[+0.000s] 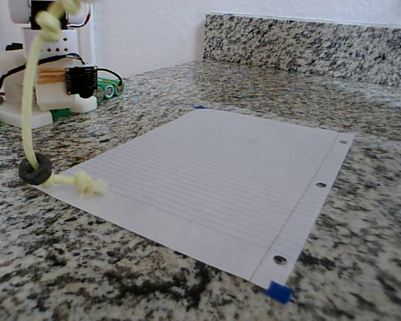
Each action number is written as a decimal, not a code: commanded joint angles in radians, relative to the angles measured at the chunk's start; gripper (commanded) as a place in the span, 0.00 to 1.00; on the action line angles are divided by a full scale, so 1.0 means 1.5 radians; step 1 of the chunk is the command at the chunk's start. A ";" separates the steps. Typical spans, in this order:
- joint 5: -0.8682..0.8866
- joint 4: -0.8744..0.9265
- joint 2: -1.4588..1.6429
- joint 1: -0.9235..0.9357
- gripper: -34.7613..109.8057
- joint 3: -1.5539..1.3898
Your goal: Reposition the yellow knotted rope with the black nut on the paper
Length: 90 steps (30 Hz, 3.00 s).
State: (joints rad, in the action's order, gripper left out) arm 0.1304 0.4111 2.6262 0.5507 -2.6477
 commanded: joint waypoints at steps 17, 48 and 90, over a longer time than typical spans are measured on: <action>0.151 0.056 0.272 -0.371 0.24 -0.224; -0.031 0.228 0.503 -0.572 0.24 -0.332; -0.667 0.212 0.117 -0.299 0.51 -0.085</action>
State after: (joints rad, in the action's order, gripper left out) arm -0.7624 0.7026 2.9330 0.0307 -2.8747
